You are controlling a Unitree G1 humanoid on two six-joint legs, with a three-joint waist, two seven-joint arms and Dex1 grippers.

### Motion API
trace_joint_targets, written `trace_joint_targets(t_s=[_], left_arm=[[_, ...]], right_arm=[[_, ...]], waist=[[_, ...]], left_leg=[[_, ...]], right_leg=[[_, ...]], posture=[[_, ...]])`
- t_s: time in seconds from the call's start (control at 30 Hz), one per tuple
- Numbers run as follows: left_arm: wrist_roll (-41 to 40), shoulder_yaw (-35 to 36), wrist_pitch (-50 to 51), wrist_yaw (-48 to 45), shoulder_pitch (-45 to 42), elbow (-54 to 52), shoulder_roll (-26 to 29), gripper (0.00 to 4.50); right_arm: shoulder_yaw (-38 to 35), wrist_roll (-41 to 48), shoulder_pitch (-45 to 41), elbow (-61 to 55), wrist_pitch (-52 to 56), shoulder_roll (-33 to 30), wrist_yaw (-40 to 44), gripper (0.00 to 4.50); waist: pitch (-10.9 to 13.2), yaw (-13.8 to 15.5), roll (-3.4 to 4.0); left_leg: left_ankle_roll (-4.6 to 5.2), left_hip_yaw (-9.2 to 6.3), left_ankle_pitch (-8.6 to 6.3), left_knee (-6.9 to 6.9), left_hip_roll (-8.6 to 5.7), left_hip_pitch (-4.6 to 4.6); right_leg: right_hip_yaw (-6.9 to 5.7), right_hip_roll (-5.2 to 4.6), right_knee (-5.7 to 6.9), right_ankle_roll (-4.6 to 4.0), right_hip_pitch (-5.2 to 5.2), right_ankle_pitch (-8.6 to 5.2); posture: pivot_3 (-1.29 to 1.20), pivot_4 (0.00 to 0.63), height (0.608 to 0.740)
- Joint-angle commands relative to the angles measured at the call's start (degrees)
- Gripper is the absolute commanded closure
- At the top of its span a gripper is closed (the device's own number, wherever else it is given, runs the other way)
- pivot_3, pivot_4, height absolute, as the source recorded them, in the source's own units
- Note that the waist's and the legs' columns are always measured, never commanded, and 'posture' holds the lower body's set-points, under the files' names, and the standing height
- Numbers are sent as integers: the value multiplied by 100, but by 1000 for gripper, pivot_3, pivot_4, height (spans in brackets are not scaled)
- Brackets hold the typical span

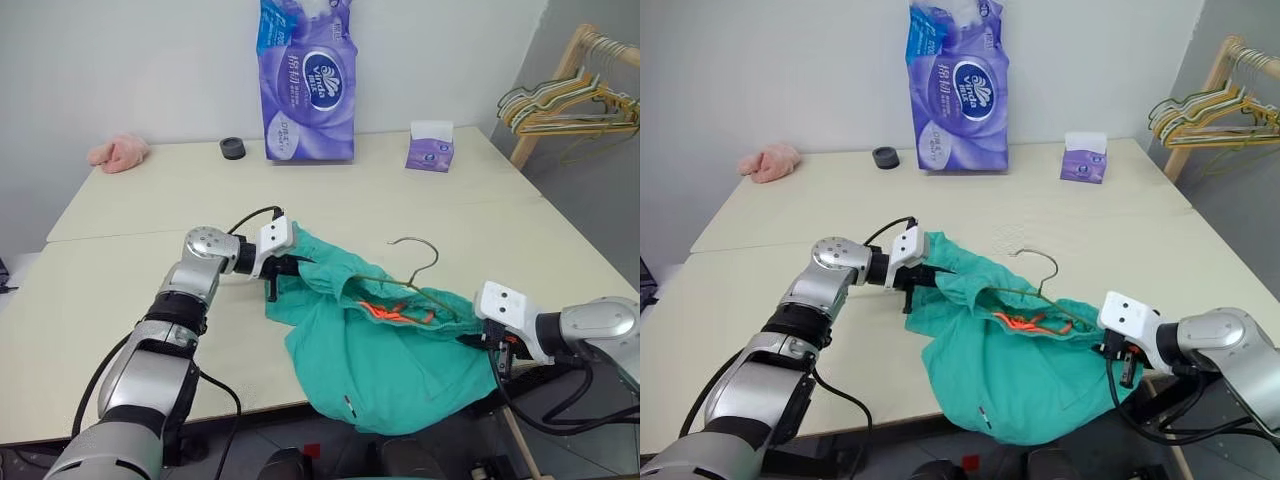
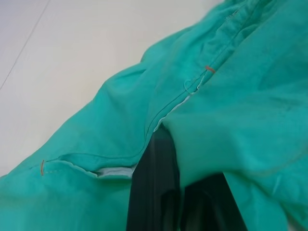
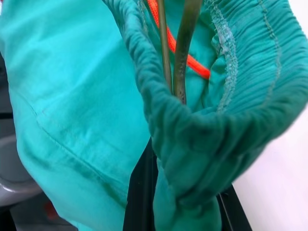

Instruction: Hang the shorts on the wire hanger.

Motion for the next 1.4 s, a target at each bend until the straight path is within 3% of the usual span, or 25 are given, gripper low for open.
trace_joint_targets(t_s=[0.03, 0.17, 0.37, 0.6, 0.67, 0.87, 1.0, 1.13, 1.27, 1.4], left_arm=[[-112, 145, -21, -14, 44, -310, 73, 3320], [-2, 229, -354, 324, 96, -220, 120, 2146], [-339, 706, -175, 900, -133, -288, -12, 2146], [-956, 334, 1513, 842, 519, -2631, -529, 2146], [-1111, 203, 2077, 1008, 618, -3266, -713, 2146], [-1444, -151, 3115, 1450, 537, -4394, -1278, 2146], [-1468, -622, 3129, 1661, 338, -4544, -2013, 2146], [-1434, -780, 3030, 1709, 169, -4404, -2379, 2146], [-1319, -1009, 2651, 1724, -21, -4198, -2732, 2146], [-1308, -1038, 2563, 1834, -178, -4099, -2985, 2146]], right_arm=[[-294, 164, -112, -162, 73, 14, -28, 4500], [-578, 434, -61, -206, 335, 175, -129, 4500], [-1747, 1328, 374, -322, 1522, 743, -493, 4500], [-3756, 2110, 548, -573, 4124, 1933, -1314, 4500], [-4317, 2420, 476, -568, 4399, 2285, -1657, 4500], [-5802, 2924, 475, -430, 4421, 2791, -3237, 4500], [-6738, 3421, 538, -475, 4421, 2874, -4400, 4500], [-7242, 4162, 421, -285, 4421, 2815, -5657, 4500], [-7688, 4695, -67, 168, 4421, 2545, -7225, 4500], [-7706, 4995, -470, 701, 4421, 1923, -8268, 4500]], waist=[[0, -3, 0], [0, -1, 0], [0, 21, -1], [-6, 32, 10], [-7, 18, 13], [14, -49, 76], [77, -65, 116], [159, -236, 122], [249, -481, 158], [342, -663, 171]], left_leg=[[0, 0, 0, 0, 0, 0], [0, 0, 0, 0, 0, 0], [0, -5, 0, 1, 0, -4], [1, -6, -1, 2, -2, -12], [2, -5, -2, 2, -3, -11], [8, 4, -5, 1, -5, -10], [19, 12, -11, 2, -15, -4], [30, 33, -16, 2, -20, 2], [49, 68, -27, -4, -20, 1], [81, 137, -46, -7, -25, 18]], right_leg=[[1, 0, 0, 0, 0, 0], [1, 0, 0, 0, -1, 0], [-1, -1, 0, 0, -1, 1], [0, -6, 1, 0, -2, 1], [2, -6, 3, 0, -2, 1], [9, -5, 3, 7, 1, -2], [19, 2, 2, 25, 14, -13], [39, 23, 1, 57, 17, -32], [72, 28, -4, 69, 23, -41], [139, 30, -7, 94, 24, -57]], posture=[[-239, 52, 740], [-241, 48, 740], [-248, 53, 740], [-286, 79, 740], [-300, 88, 740], [-356, 126, 740], [-400, 153, 740], [-429, 169, 740], [-450, 180, 740], [-457, 185, 740]])
